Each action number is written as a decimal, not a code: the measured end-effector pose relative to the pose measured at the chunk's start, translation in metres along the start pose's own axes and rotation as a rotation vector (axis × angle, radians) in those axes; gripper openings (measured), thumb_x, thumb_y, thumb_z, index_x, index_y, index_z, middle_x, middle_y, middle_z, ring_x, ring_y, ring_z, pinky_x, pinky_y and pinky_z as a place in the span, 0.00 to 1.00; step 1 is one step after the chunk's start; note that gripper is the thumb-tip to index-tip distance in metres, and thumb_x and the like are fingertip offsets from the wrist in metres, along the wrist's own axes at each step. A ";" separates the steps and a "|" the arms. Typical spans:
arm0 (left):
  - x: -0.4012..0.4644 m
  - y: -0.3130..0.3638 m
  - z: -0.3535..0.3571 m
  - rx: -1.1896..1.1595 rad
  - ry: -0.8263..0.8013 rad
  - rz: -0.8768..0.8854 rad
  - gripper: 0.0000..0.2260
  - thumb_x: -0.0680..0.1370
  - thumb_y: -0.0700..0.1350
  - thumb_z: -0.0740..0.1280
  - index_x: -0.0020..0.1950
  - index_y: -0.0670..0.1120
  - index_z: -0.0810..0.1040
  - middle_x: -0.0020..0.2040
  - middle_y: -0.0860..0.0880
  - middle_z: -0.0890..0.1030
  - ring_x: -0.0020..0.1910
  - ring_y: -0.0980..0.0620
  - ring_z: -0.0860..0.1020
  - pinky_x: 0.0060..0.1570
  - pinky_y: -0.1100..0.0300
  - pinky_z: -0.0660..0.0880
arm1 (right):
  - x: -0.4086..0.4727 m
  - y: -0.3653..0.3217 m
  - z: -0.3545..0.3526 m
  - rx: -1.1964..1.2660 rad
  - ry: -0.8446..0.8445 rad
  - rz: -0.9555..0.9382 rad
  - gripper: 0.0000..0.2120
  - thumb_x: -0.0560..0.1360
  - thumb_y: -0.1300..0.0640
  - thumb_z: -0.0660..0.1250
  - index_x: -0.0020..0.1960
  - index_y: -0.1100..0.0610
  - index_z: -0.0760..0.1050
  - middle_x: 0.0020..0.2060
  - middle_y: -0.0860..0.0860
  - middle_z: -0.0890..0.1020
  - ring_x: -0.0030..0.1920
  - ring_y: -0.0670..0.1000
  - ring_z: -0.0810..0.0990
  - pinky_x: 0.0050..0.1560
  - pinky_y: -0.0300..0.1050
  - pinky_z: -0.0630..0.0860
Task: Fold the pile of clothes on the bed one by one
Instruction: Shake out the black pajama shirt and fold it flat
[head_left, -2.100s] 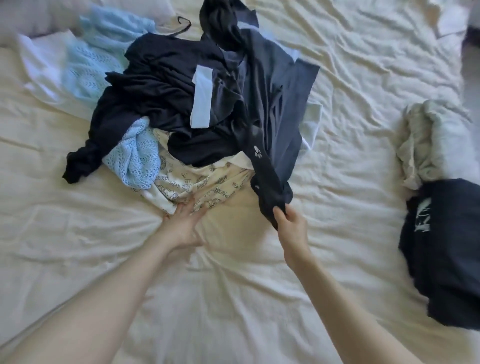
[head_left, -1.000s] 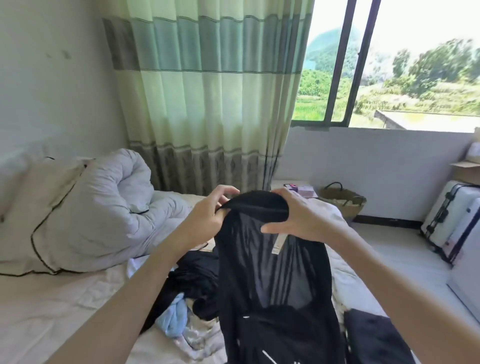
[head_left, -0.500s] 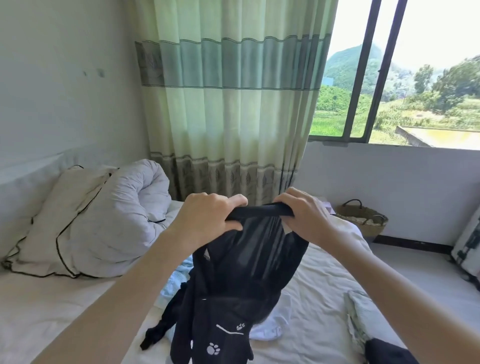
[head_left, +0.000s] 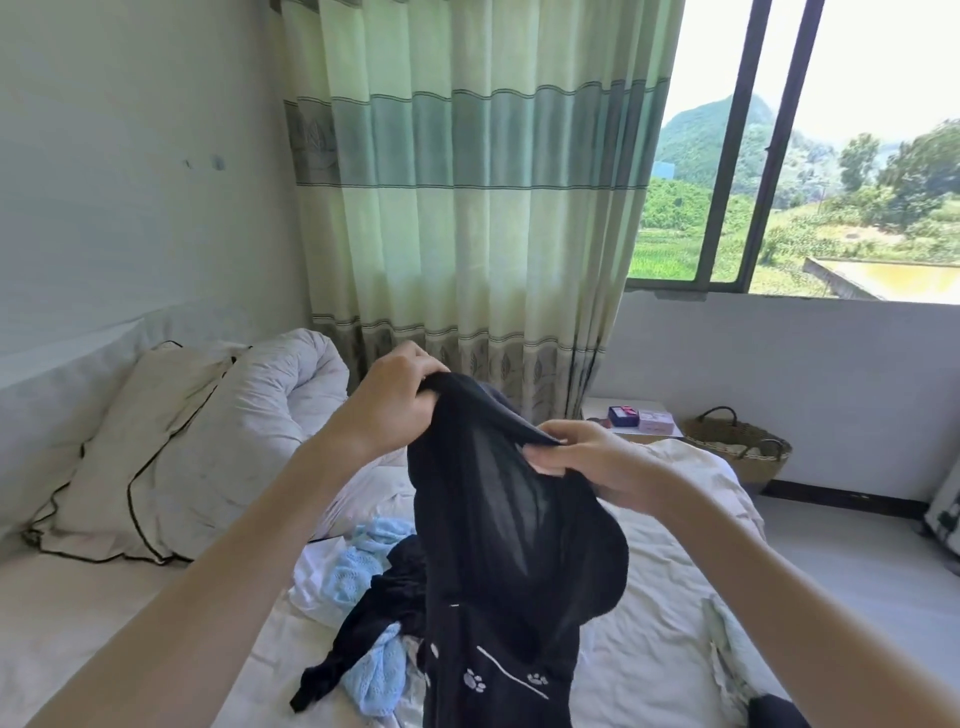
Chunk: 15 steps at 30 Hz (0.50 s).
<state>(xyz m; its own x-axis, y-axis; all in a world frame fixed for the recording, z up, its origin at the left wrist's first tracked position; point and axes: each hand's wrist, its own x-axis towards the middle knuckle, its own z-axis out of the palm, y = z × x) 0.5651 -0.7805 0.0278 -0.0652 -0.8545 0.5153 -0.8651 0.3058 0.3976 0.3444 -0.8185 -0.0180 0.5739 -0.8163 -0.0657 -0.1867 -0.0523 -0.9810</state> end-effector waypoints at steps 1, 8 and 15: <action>0.001 0.000 -0.001 -0.047 0.005 -0.039 0.13 0.77 0.33 0.60 0.56 0.42 0.80 0.49 0.48 0.77 0.49 0.52 0.74 0.43 0.73 0.64 | -0.003 0.004 0.001 0.024 -0.048 0.021 0.03 0.76 0.66 0.65 0.45 0.60 0.76 0.35 0.52 0.77 0.36 0.47 0.76 0.39 0.35 0.74; -0.002 0.001 0.001 -0.105 -0.142 -0.047 0.18 0.77 0.33 0.54 0.55 0.54 0.72 0.47 0.53 0.78 0.46 0.53 0.75 0.39 0.72 0.67 | -0.018 0.021 -0.011 -0.694 0.311 -0.080 0.08 0.71 0.66 0.68 0.46 0.53 0.78 0.29 0.41 0.73 0.28 0.30 0.72 0.31 0.23 0.63; -0.009 0.002 -0.012 -0.036 -0.395 0.133 0.15 0.76 0.41 0.68 0.55 0.61 0.72 0.39 0.61 0.78 0.40 0.59 0.75 0.46 0.67 0.71 | -0.013 0.046 -0.043 -0.856 0.552 -0.078 0.09 0.69 0.65 0.68 0.46 0.55 0.76 0.37 0.46 0.76 0.40 0.49 0.73 0.37 0.30 0.65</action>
<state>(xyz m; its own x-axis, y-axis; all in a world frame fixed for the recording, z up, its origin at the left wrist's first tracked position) 0.5704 -0.7674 0.0331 -0.3673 -0.8997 0.2358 -0.8186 0.4331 0.3773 0.2944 -0.8353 -0.0543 0.2014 -0.9329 0.2986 -0.7961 -0.3335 -0.5050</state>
